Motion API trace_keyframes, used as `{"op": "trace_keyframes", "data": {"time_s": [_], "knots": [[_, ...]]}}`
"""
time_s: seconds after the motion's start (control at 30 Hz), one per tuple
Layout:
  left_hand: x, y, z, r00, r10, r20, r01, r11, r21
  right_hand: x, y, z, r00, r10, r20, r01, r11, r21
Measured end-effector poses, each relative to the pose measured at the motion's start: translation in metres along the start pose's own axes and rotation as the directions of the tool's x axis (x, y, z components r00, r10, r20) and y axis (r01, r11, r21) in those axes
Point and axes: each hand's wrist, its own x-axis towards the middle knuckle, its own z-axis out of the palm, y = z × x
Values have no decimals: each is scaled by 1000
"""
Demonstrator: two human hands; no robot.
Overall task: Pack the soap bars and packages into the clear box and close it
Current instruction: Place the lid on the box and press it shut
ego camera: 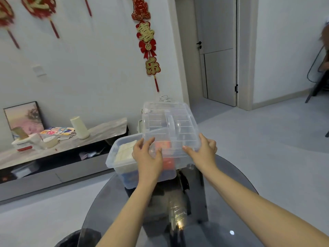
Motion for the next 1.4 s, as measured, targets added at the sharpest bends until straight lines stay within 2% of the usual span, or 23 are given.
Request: {"op": "trace_keyframes", "data": {"time_s": [0.2,0.4,0.53,0.63,0.73,0.8,0.87,0.97,1.07,1.17,1.33,1.4], "knots": [[3,-41,-28,983,-158,-90,158,987,-16,5,-15,49,978,-77,192,101,988,-115],[-2,-60,-29,948,-296,-118,288,954,-82,23,-29,65,938,-50,344,149,952,-266],[5,-65,-30,959,-267,-97,262,963,-61,46,-35,60,878,-13,479,184,933,-311],[10,-65,-31,980,-193,-39,193,981,-25,58,-36,59,910,8,415,138,938,-319],[23,-71,-35,998,-61,-17,63,985,162,65,-32,64,936,15,352,125,920,-371],[31,-74,-37,994,-15,109,-23,941,337,71,-30,66,930,25,368,123,919,-374],[33,-74,-34,975,32,218,-124,898,422,79,-30,67,924,48,379,96,931,-352],[32,-72,-20,962,105,251,-226,824,520,87,-30,67,944,88,319,28,939,-343],[36,-64,-5,962,89,258,-232,764,603,86,-30,72,956,79,283,27,935,-353],[40,-56,6,962,64,267,-222,752,620,78,-25,76,921,63,384,71,943,-325],[60,-54,0,962,66,265,-185,874,450,92,-22,68,885,93,455,50,955,-292],[71,-61,-8,969,39,244,-156,862,483,98,-22,68,869,103,485,57,951,-304]]}}
